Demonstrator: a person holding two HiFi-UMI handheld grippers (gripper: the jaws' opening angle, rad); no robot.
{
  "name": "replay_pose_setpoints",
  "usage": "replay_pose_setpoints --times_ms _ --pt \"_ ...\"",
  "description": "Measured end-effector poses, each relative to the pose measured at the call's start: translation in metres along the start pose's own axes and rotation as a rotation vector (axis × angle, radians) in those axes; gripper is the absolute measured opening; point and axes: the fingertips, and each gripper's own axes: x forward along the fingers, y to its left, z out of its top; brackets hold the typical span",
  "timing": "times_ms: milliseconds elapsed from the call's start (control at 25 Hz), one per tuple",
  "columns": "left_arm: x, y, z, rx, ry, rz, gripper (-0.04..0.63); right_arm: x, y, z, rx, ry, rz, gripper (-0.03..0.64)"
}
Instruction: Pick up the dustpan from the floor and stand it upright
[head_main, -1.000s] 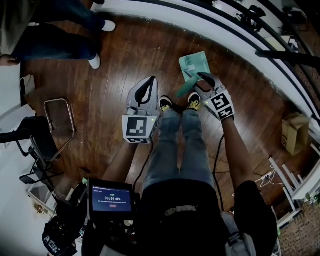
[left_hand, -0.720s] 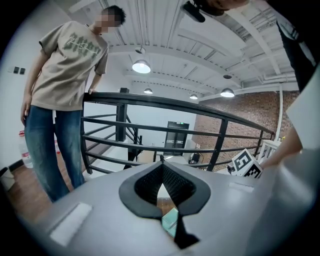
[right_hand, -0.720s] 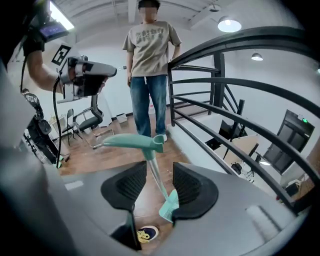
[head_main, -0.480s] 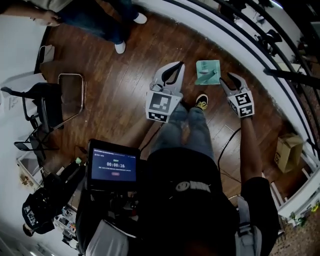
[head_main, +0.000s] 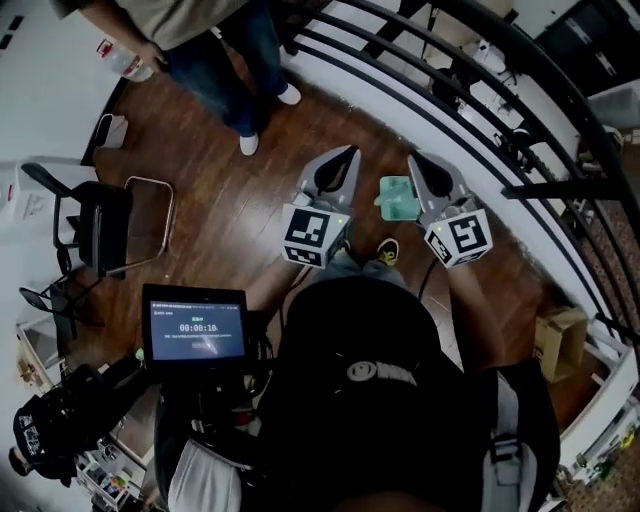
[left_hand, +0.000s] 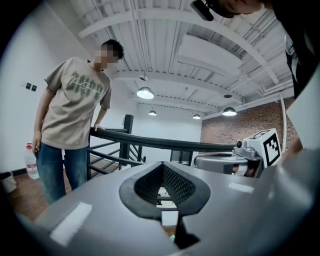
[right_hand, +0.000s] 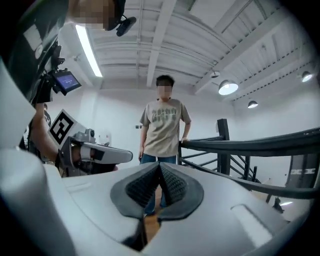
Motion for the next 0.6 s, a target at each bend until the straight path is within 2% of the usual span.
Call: replay_pose_setpoints --times_ms 200,480,600 --pt "0.006 0.001 0.020 0.041 -0.034 0.036 0.020 0.018 0.013 0.009 0.010 -0.049 0.085 0.003" --pt "-0.006 -0.018 0.024 0.086 -0.038 0.038 0.020 0.014 0.013 0.041 0.042 -0.095 0.116 0.003" --pt "0.019 -0.009 0.042 0.090 -0.081 0.036 0.020 0.035 -0.008 0.051 0.016 -0.114 0.128 0.003"
